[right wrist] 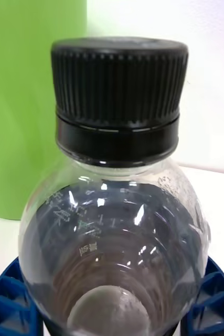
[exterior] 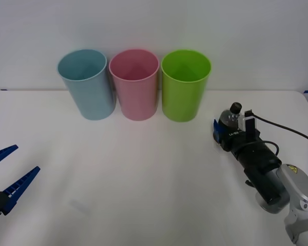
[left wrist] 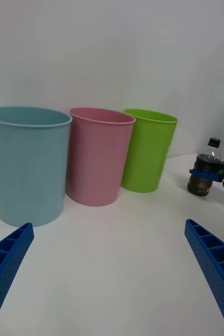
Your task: Grasp the object on the table and drop it into the matching bin: aluminum can to the light blue bin, PET bottle to the pink bin.
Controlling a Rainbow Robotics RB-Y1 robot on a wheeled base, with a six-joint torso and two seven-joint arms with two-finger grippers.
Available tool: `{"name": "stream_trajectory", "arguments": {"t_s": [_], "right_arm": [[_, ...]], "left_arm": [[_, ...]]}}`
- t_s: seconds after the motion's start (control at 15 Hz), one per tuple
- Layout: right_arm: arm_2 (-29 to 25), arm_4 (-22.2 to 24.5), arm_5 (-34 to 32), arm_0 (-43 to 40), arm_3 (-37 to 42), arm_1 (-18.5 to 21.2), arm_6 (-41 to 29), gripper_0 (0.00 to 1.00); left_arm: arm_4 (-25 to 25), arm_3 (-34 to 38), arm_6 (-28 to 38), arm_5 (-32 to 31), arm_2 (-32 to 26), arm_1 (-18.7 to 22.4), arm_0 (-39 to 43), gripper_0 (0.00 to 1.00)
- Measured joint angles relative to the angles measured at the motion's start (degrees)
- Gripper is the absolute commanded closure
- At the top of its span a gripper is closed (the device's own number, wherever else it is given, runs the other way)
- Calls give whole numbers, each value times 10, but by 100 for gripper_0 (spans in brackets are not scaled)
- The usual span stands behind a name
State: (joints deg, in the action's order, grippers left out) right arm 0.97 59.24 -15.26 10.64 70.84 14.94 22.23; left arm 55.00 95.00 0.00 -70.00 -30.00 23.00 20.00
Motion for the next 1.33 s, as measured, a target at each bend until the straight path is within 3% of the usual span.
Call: {"name": "stream_trajectory", "arguments": {"t_s": [0.33, 0.8, 1.33], "right_arm": [[0, 0, -5, 0, 0, 0, 1, 100], [11, 0, -86, -7, 37, 8, -22, 100], [102, 3, -91, -109, 247, 76, -204, 100]], "left_arm": [[0, 0, 0, 0, 0, 0, 0, 0], [0, 0, 0, 0, 0, 0, 0, 0], [0, 0, 0, 0, 0, 0, 0, 0]]}}
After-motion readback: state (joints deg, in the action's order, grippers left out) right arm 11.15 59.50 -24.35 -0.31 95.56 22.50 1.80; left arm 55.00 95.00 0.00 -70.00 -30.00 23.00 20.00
